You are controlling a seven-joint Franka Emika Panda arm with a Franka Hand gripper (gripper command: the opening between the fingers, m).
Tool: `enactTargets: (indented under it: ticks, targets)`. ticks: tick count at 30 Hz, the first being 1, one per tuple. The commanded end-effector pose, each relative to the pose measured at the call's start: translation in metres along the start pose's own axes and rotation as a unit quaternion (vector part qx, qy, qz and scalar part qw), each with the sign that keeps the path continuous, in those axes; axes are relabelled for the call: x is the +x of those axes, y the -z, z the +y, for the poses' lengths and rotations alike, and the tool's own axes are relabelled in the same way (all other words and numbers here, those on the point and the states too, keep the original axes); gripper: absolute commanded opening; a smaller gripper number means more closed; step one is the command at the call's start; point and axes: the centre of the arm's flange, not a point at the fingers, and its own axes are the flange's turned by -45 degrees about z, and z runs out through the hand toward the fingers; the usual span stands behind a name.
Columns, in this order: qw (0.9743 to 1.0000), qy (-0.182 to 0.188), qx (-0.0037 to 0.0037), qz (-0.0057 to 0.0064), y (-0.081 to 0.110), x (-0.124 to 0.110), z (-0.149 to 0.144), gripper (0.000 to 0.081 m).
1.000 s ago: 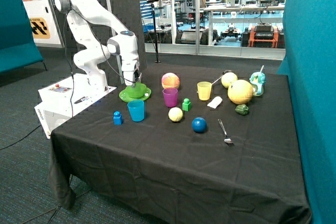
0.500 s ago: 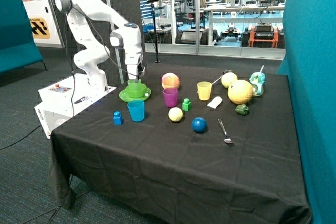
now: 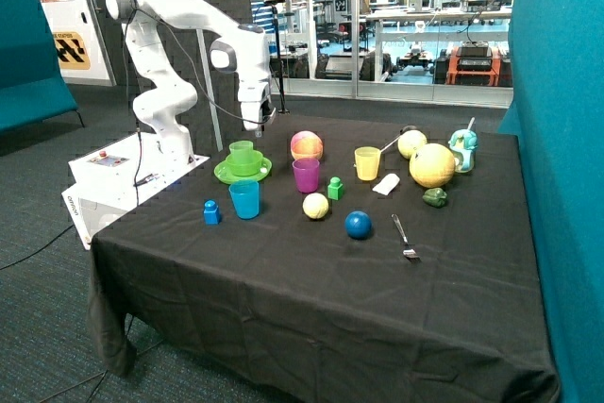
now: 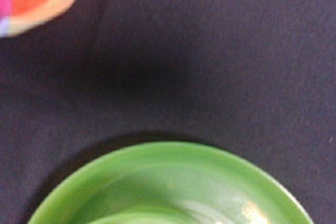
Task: Place the bowl on the plate and the cup in the bowl matching the color
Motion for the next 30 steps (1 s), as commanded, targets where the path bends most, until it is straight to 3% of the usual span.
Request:
enactTargets:
  ticks: [1, 17, 28, 30]
  targets:
    - [0.9997, -0.023, -0.00062, -0.0017, 0.023, 0.018, 0.004, 0.0673]
    - [0.9975, -0.071, -0.00070, -0.0017, 0.033, -0.008, 0.026, 0.0646]
    - [0.9980, -0.064, -0.00069, -0.0017, 0.029, -0.007, 0.036, 0.0634]
    - [0.9982, -0.060, -0.00068, -0.0017, 0.029, -0.004, 0.037, 0.0662]
